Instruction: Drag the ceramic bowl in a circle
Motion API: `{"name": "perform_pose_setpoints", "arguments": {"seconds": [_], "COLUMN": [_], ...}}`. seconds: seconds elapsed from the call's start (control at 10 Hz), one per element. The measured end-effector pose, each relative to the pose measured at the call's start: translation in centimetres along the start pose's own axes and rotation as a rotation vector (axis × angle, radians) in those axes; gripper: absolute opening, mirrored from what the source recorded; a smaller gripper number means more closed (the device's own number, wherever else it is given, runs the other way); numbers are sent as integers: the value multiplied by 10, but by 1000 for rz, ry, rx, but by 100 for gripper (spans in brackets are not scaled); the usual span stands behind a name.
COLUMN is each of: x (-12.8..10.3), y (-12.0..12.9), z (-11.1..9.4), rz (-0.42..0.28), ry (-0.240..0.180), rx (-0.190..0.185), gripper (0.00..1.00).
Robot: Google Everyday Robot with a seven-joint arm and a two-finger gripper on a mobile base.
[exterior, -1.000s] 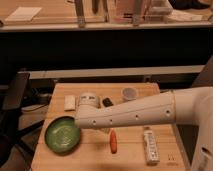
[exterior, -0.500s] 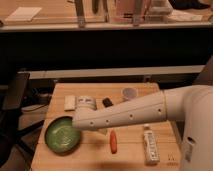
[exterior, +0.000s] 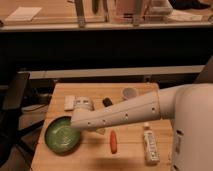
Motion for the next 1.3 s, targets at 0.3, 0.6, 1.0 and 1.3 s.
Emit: {"name": "perform_pose_setpoints", "arguments": {"seconds": [0.3, 0.6, 1.0, 1.3], "x": [-2, -5, -5, -9], "y": [-4, -11, -15, -20], "z": [8, 16, 25, 29], "rz": [-34, -71, -99, -121], "ry": [-7, -14, -20, -24], "rx": [-4, 1, 2, 6], "gripper": [80, 80, 80, 80]}}
